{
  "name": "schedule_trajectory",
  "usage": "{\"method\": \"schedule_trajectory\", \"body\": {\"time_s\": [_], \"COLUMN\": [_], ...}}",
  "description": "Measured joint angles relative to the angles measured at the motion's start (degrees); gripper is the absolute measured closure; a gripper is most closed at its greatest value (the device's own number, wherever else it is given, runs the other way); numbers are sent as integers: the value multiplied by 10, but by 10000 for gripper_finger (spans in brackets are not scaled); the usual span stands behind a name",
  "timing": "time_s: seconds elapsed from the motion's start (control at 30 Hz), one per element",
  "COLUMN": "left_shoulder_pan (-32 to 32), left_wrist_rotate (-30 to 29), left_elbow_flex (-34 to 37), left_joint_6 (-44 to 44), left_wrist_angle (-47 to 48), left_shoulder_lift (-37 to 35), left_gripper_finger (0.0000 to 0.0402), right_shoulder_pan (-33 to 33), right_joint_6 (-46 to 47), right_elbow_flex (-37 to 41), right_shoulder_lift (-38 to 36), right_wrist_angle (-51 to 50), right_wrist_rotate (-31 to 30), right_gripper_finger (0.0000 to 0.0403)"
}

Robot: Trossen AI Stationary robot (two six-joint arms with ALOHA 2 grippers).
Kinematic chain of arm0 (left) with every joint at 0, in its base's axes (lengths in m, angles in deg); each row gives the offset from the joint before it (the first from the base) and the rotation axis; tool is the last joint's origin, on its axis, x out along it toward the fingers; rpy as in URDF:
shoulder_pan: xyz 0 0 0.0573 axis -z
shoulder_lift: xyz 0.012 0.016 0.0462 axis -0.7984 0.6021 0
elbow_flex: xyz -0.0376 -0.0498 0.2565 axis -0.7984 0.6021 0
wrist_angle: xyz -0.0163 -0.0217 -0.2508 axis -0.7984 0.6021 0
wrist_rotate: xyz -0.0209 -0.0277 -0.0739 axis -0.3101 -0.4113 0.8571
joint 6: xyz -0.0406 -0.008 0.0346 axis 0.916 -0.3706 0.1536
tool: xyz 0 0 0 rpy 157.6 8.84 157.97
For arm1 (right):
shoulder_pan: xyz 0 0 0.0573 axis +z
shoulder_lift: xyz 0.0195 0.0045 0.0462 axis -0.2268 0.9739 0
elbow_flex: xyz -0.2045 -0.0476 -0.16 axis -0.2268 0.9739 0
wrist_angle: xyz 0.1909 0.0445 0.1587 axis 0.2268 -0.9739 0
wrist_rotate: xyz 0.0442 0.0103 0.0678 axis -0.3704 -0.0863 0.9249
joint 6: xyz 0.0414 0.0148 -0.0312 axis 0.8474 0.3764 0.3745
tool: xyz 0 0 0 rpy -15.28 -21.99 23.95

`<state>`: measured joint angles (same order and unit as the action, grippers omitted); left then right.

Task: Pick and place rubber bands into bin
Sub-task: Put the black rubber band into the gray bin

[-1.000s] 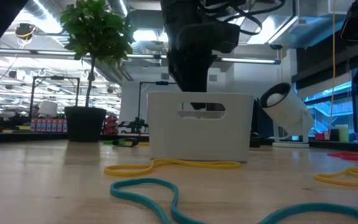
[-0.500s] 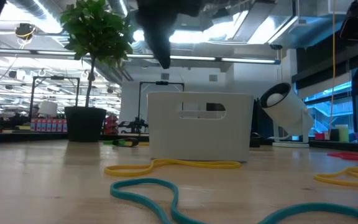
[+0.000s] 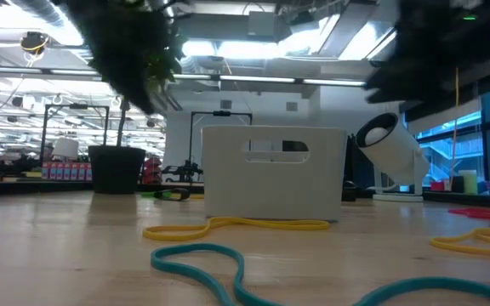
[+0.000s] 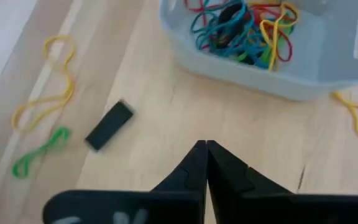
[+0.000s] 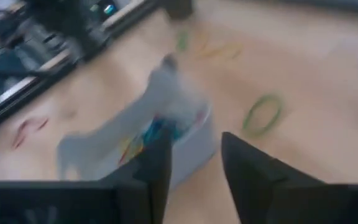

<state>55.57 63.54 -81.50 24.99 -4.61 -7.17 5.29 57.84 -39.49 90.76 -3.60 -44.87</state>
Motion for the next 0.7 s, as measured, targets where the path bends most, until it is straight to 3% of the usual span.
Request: {"method": "schedule_trajectory", "body": {"time_s": [0.2,0.33,0.53,0.7], "left_shoulder_pan": [-34,-63,-106,-136], "left_wrist_rotate": [2,7,20,38], "left_elbow_flex": [124,169,196,206], "left_joint_6": [0,-21,-69,-107], "left_wrist_angle": [-38,-42,-44,-44], "left_shoulder_lift": [-134,-200,-265,-295], "left_gripper_finger": [400,399,400,400], "right_shoulder_pan": [-153,-251,-372,-430], "right_joint_6": [-115,-122,-31,-27], "right_elbow_flex": [-110,-211,-360,-444], "right_shoulder_lift": [90,187,349,465], "right_wrist_angle": [-5,-57,-261,-393], "right_wrist_rotate": [8,47,177,230], "right_gripper_finger": [208,194,210,245]}}
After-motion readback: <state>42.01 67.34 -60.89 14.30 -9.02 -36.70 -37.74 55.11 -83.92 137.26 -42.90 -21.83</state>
